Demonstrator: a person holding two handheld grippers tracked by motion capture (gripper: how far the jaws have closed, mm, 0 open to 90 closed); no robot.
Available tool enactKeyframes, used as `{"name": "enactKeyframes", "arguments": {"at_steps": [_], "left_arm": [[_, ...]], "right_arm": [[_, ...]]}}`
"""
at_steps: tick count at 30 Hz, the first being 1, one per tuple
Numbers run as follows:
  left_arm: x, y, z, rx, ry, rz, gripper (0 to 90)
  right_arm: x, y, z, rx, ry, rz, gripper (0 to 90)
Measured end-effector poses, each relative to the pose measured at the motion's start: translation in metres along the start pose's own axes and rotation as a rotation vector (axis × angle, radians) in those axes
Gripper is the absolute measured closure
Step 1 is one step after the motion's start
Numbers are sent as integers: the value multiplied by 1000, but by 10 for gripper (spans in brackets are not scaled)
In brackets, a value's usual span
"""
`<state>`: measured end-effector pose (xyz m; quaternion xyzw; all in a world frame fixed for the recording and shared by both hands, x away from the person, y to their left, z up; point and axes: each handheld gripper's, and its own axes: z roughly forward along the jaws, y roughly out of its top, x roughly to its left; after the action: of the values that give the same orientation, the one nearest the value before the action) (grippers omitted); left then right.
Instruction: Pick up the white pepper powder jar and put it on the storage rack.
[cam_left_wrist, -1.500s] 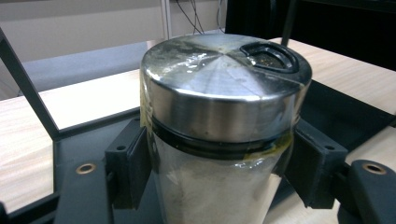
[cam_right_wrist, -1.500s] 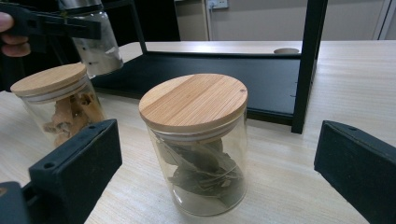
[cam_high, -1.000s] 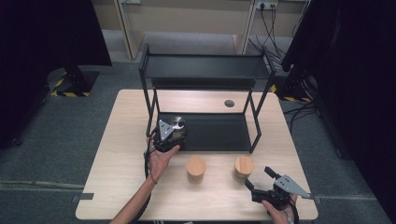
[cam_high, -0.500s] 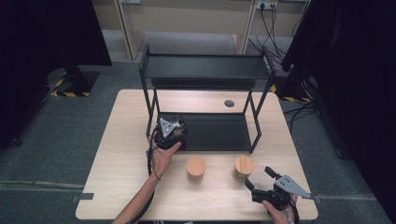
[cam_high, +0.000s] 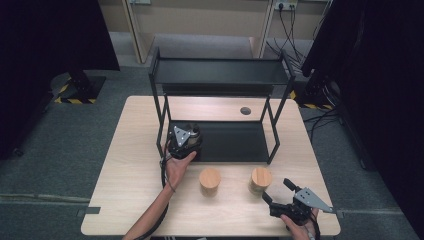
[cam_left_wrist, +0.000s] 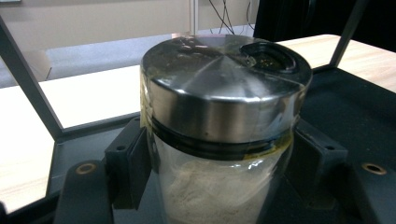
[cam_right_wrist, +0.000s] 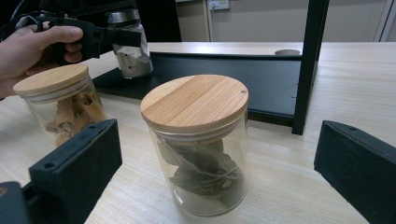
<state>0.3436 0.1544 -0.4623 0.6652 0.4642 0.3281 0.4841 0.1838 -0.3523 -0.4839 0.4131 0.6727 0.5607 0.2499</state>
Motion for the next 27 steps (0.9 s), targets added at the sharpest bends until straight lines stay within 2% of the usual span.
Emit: {"name": "enactKeyframes", "arguments": {"at_steps": [5, 16, 19, 23, 27], "left_arm": [[1, -2, 4, 8, 12, -18, 309], [-2, -3, 6, 9, 34, -21, 305], [-5, -1, 3, 11, 40, -22, 214], [-10, 2, -3, 12, 28, -20, 131], [-17, 6, -8, 20, 38, -26, 36]], "right_arm": [[0, 0, 0, -1, 1, 0, 11], [0, 0, 0, -3, 2, -1, 11], [0, 0, 0, -4, 2, -2, 11], [0, 0, 0, -4, 2, -3, 11], [1, 0, -1, -5, 2, -3, 11]]}}
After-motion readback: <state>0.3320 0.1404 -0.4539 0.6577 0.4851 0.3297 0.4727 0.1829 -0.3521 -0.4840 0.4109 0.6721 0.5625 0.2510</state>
